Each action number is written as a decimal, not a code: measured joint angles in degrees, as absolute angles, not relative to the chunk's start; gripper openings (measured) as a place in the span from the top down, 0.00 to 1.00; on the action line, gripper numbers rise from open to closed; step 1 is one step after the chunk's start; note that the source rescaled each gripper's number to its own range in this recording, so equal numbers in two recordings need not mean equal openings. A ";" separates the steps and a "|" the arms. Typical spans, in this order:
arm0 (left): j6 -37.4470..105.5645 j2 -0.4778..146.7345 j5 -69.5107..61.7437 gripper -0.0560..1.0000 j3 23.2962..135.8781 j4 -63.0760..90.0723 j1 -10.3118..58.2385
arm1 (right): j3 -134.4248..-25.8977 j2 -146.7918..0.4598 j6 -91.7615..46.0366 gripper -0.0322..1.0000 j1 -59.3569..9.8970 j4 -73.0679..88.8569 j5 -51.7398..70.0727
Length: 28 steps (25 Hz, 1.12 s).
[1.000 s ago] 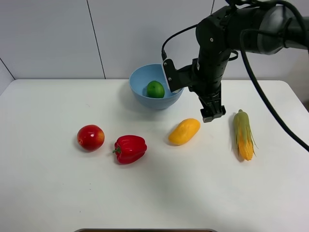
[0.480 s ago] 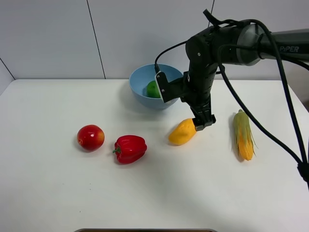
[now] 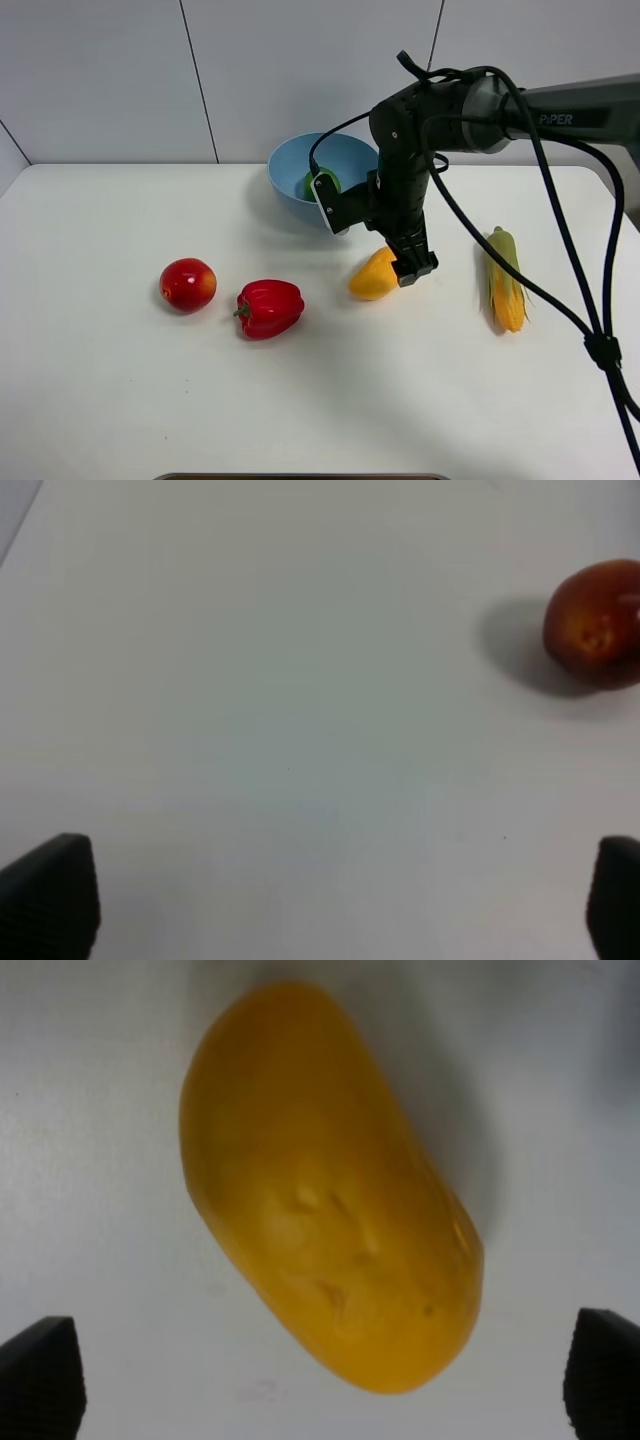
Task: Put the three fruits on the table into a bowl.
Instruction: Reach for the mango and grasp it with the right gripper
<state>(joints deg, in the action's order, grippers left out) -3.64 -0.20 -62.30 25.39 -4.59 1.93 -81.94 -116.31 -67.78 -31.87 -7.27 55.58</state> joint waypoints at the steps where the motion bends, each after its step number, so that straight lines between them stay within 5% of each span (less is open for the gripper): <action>1: -3.64 -0.20 -62.30 0.00 25.39 -4.59 1.93 | -81.94 -116.61 -67.86 0.03 -31.87 -7.21 55.58; 28: -3.63 -0.20 -62.30 0.00 25.39 -4.59 1.93 | -81.94 -124.47 -68.75 0.03 -31.87 -7.10 51.99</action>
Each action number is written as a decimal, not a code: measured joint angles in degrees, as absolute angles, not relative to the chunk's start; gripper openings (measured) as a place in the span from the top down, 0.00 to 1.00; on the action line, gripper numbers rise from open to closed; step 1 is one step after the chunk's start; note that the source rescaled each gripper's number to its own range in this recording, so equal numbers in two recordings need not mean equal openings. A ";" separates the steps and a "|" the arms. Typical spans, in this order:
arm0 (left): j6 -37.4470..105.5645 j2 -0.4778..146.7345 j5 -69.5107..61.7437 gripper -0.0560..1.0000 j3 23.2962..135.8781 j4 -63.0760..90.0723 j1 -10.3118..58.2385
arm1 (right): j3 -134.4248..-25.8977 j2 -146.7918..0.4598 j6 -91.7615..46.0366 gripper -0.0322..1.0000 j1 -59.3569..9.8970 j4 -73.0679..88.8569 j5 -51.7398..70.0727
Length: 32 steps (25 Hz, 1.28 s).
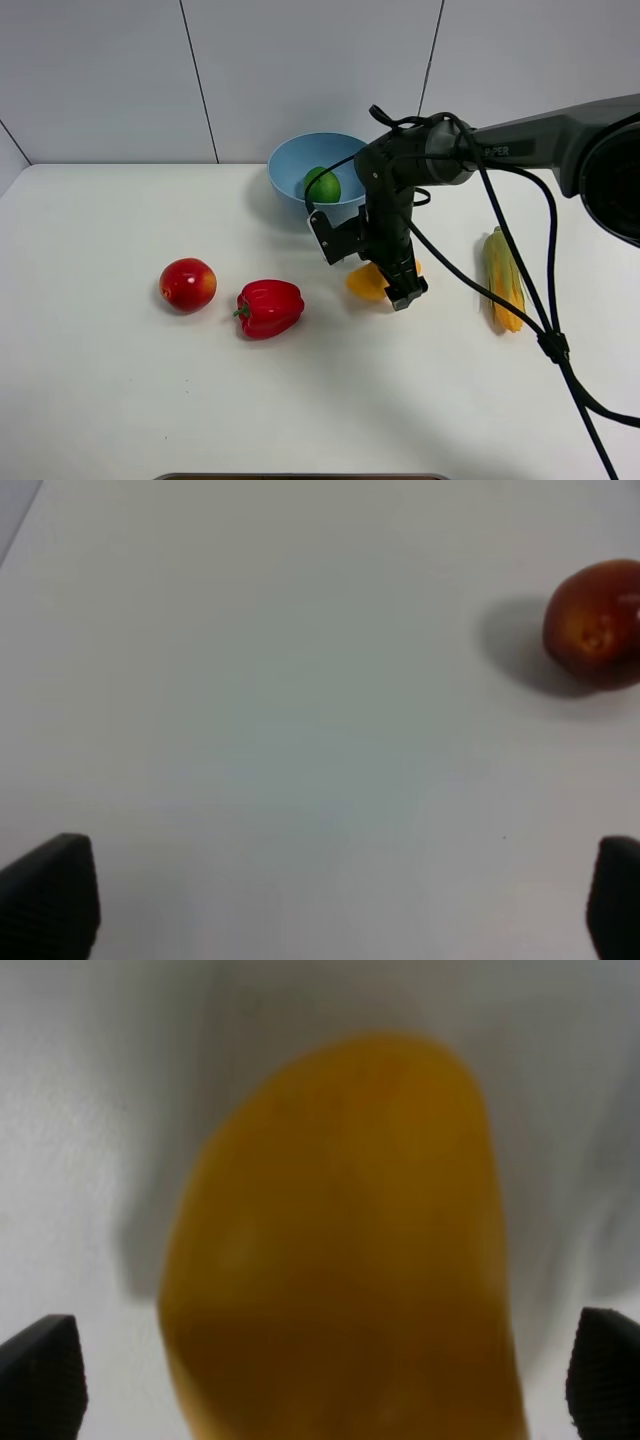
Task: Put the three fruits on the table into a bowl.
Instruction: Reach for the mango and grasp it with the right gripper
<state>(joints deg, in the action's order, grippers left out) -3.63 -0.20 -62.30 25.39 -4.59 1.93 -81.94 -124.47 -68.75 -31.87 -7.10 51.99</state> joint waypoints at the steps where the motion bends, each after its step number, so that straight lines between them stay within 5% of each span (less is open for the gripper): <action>1: -3.63 -0.20 -62.30 0.00 25.39 -4.59 1.93 | -81.94 -124.76 -68.75 0.03 -31.87 -7.10 51.81; 28: -3.63 -0.20 -62.30 0.00 25.39 -4.59 1.93 | -81.94 -126.66 -68.80 0.12 -31.87 -6.11 51.11; 30: -3.63 -0.20 -62.30 0.00 25.39 -4.59 1.93 | -81.94 -126.66 -68.80 0.22 -31.87 -6.11 50.98; 32: -3.63 -0.20 -62.30 0.00 25.39 -4.59 1.93 | -81.94 -126.66 -68.85 0.54 -31.87 -6.11 50.47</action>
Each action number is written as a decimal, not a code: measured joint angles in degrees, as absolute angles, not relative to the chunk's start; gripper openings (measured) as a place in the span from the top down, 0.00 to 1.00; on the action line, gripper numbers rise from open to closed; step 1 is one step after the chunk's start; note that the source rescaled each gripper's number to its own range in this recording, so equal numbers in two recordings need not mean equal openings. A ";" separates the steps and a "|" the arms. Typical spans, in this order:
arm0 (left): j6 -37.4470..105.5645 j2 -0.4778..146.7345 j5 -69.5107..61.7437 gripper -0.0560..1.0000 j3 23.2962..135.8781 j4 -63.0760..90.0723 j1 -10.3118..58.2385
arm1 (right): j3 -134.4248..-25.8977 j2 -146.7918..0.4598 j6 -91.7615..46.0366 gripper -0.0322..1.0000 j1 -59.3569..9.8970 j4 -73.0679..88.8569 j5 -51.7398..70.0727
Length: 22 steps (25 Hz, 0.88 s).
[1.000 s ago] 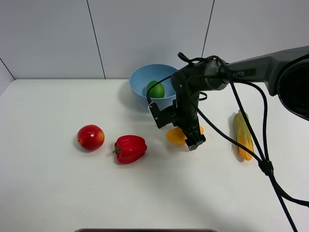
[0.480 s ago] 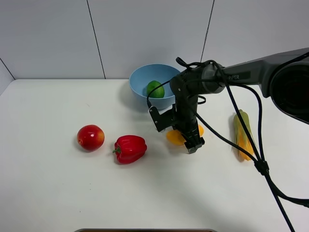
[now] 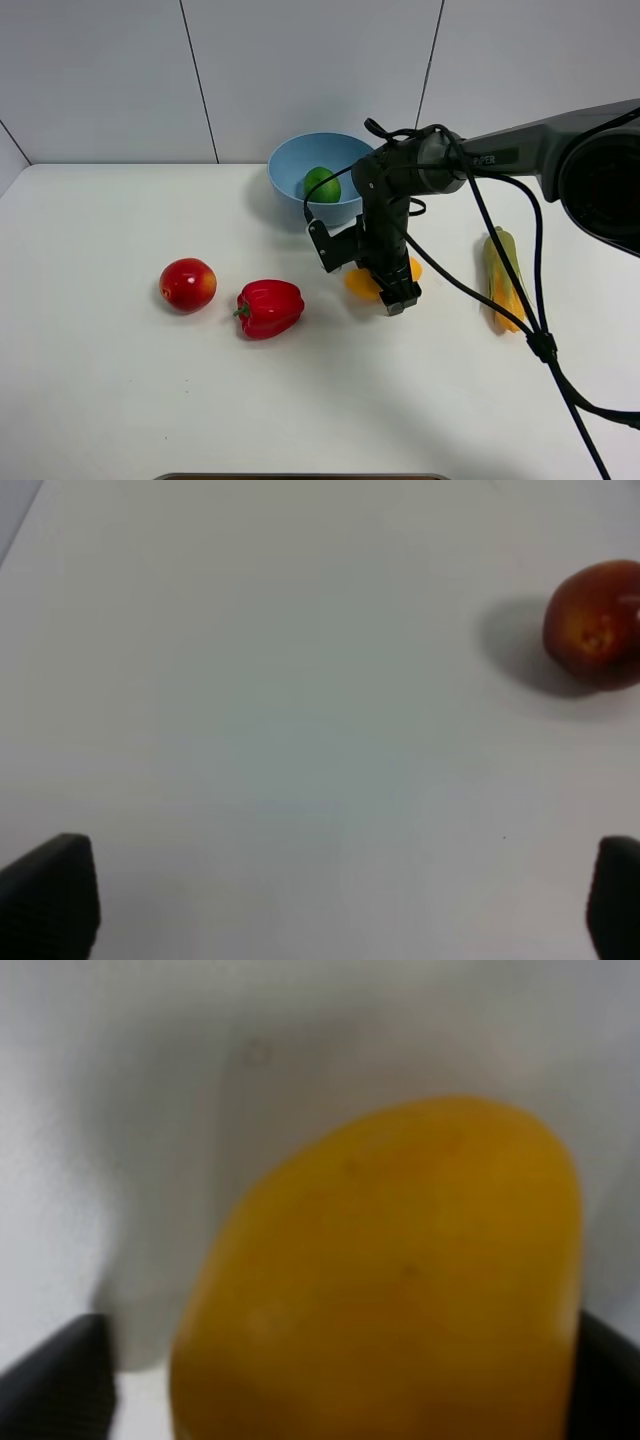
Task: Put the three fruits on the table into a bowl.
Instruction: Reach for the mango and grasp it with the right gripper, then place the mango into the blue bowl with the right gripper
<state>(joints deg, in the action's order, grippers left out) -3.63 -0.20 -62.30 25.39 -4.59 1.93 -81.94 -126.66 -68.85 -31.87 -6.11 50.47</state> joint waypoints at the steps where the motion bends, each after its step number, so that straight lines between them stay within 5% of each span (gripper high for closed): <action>1: -3.63 -0.20 -62.30 0.00 25.39 -4.59 1.93 | -81.94 -126.68 -68.85 0.80 -31.87 -6.11 50.35; 2: -3.63 -0.20 -62.30 0.00 25.39 -4.59 1.93 | -81.94 -126.73 -68.85 0.97 -31.87 -6.18 50.31; 22: -3.63 -0.20 -62.30 0.00 25.39 -4.59 1.93 | -81.94 -126.73 -68.85 0.93 -31.87 -8.70 51.74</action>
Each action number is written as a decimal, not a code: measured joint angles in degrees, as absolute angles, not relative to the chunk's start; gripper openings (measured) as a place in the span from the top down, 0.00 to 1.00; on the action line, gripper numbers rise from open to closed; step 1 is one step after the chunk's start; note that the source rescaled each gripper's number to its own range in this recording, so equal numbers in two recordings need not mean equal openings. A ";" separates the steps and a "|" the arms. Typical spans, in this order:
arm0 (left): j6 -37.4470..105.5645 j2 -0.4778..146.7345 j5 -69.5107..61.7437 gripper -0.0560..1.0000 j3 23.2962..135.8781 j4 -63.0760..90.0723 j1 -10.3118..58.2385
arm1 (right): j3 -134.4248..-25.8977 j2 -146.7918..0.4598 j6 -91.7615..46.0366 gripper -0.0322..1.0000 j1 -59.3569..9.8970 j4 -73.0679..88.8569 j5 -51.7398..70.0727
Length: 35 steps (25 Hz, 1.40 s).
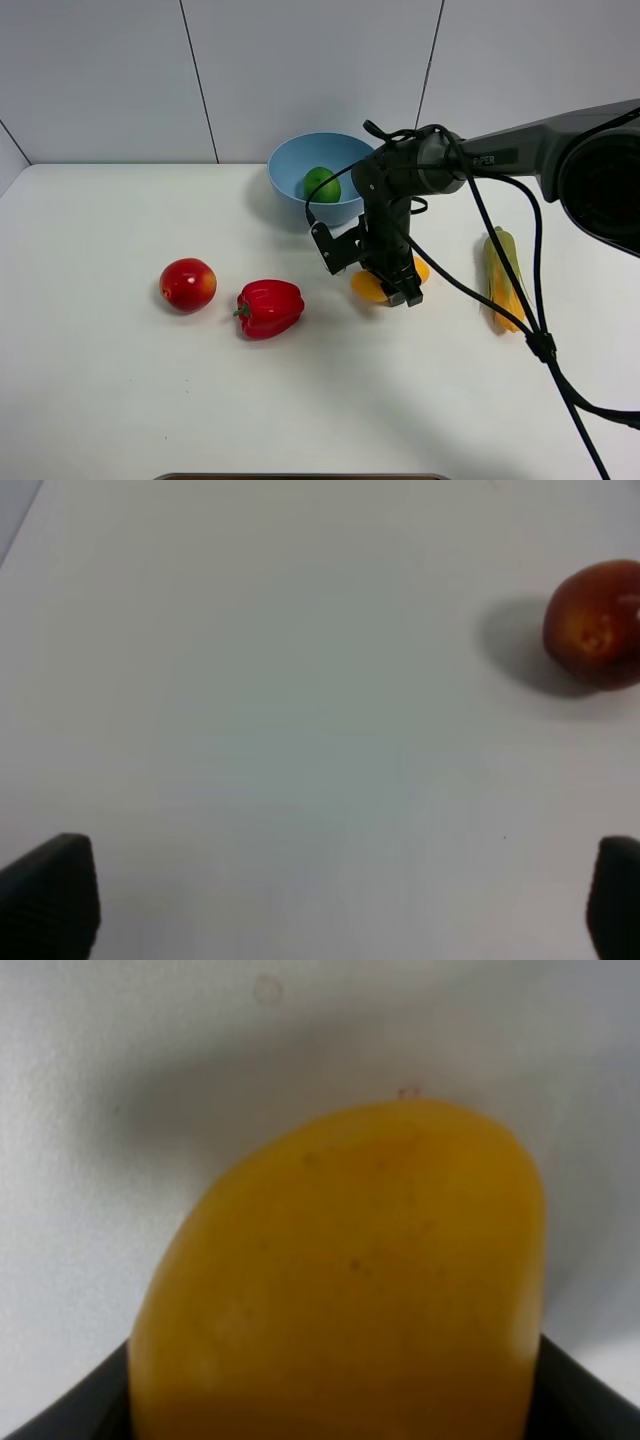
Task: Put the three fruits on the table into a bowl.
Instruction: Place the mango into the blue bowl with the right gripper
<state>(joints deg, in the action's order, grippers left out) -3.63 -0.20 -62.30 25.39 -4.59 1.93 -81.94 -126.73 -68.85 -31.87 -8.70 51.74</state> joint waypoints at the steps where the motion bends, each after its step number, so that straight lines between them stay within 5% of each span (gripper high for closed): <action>1: -3.63 -0.20 -62.30 0.00 25.39 -4.59 1.93 | -81.94 -126.73 -68.85 0.93 -31.87 -8.70 51.74; 19: -3.63 -0.20 -62.30 0.00 25.39 -4.59 1.93 | -81.94 -126.25 -68.85 0.93 -31.87 -8.21 51.74; 35: -3.63 -0.20 -62.30 0.00 25.39 -4.59 1.93 | -81.94 -111.72 -61.71 0.93 -32.99 -8.70 54.87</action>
<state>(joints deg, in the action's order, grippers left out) -3.63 -0.20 -62.30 25.39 -4.59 1.93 -81.94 -111.72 -61.71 -32.99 -8.70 54.87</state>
